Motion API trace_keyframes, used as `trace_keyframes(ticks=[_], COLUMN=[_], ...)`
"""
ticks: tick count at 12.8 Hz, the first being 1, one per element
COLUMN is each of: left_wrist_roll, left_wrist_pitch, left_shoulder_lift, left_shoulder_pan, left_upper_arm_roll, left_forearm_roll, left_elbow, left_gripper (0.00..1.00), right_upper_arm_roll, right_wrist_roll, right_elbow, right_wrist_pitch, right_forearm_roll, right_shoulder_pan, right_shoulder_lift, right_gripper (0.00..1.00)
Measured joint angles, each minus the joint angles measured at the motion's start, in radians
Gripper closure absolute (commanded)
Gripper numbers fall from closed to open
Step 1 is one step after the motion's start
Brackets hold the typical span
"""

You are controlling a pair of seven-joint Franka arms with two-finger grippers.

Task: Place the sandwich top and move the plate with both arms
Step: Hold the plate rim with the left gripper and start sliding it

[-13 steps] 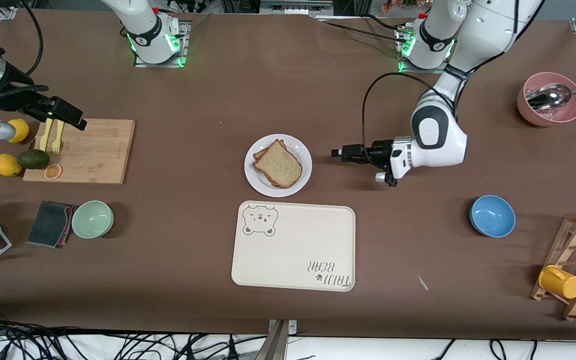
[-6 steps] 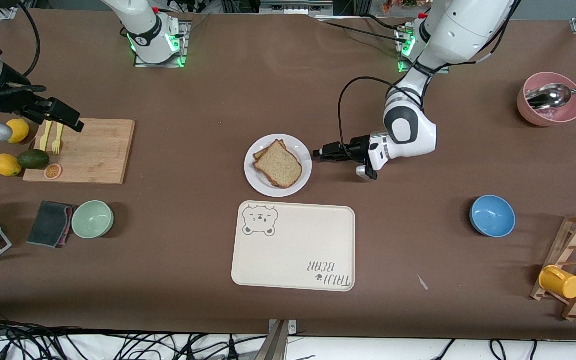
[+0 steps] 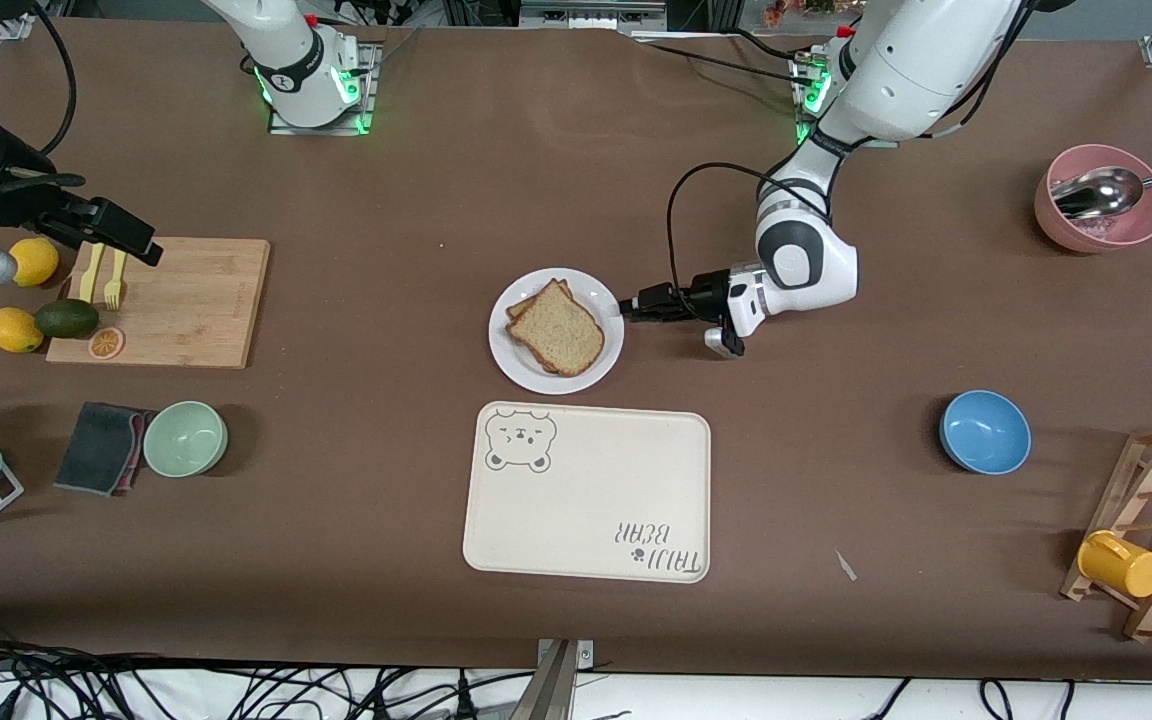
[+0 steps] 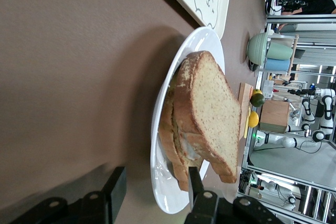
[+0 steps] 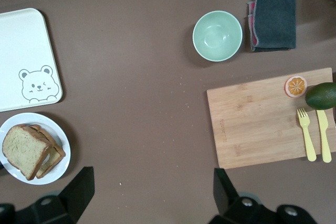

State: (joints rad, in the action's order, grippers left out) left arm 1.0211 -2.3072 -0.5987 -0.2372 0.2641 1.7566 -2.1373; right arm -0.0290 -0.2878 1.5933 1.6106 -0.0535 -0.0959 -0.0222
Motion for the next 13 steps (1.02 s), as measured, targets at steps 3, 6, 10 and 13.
trace_keyframes(ticks=[3, 6, 10, 13], left_wrist_roll=[0.008, 0.013, 0.024, 0.024], left_wrist_pitch=[-0.023, -0.045, -0.058, -0.082], left_shoulder_lift=[-0.005, -0.022, -0.048, -0.06], left_shoulder_pan=[-0.017, -0.032, -0.048, -0.062], left_upper_arm_roll=[0.0, 0.0, 0.0, 0.0], left_forearm_roll=[0.004, 0.006, 0.038, 0.039], left_elbow=[0.009, 0.028, 0.057, 0.076], left_gripper=[0.55, 0.63, 0.73, 0.87], right_upper_arm_roll=[0.001, 0.001, 0.0, 0.0], right_wrist_roll=[0.0, 0.0, 0.0, 0.0], right_elbow=[0.0, 0.0, 0.0, 0.0], right_wrist_pitch=[0.004, 0.008, 0.015, 0.024], right_forearm_roll=[0.0, 0.0, 0.0, 0.0], right_shoulder_pan=[-0.001, -0.001, 0.0, 0.0], right_shoulder_lift=[-0.004, -0.004, -0.005, -0.014], right_gripper=[0.0, 0.0, 0.0, 0.0])
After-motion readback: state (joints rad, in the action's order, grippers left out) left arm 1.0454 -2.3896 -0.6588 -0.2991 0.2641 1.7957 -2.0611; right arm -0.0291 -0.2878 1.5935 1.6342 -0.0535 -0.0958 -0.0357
